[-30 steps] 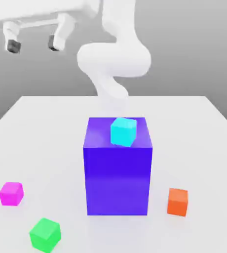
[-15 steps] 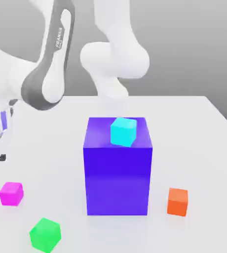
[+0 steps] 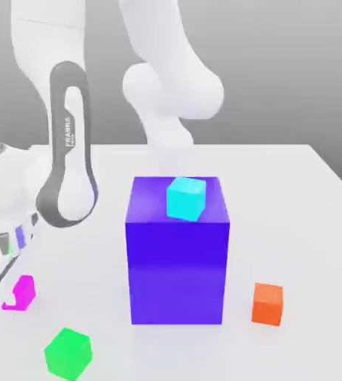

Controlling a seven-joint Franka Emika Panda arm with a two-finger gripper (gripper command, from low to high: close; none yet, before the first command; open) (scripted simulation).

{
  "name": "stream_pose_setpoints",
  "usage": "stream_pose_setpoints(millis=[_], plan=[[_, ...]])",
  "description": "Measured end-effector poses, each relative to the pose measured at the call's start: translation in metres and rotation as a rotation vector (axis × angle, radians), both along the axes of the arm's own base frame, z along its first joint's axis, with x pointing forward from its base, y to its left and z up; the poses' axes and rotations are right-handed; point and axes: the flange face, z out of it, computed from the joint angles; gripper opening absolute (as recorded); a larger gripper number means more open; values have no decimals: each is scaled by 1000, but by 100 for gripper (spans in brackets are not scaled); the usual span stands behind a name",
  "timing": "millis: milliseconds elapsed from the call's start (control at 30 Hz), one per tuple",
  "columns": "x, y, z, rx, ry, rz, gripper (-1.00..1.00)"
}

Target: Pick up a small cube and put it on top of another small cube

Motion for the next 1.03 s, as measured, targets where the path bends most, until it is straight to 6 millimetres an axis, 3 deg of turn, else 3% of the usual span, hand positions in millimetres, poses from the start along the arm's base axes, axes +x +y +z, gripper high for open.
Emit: stream_pose_setpoints(millis=[133,300,467,533,633,667,867,933,1033], plan=[[4,3,41,1,0,7,-100],[69,51,65,7,0,99,-100],[131,118,91,3,0,197,-100],[141,130,80,0,-1,212,-100],[144,134,44,0,-1,217,-100],[144,134,35,0,0,218,100],[143,135,31,0,1,218,100],[144,134,46,0,0,217,100],[144,134,83,0,1,218,100]])
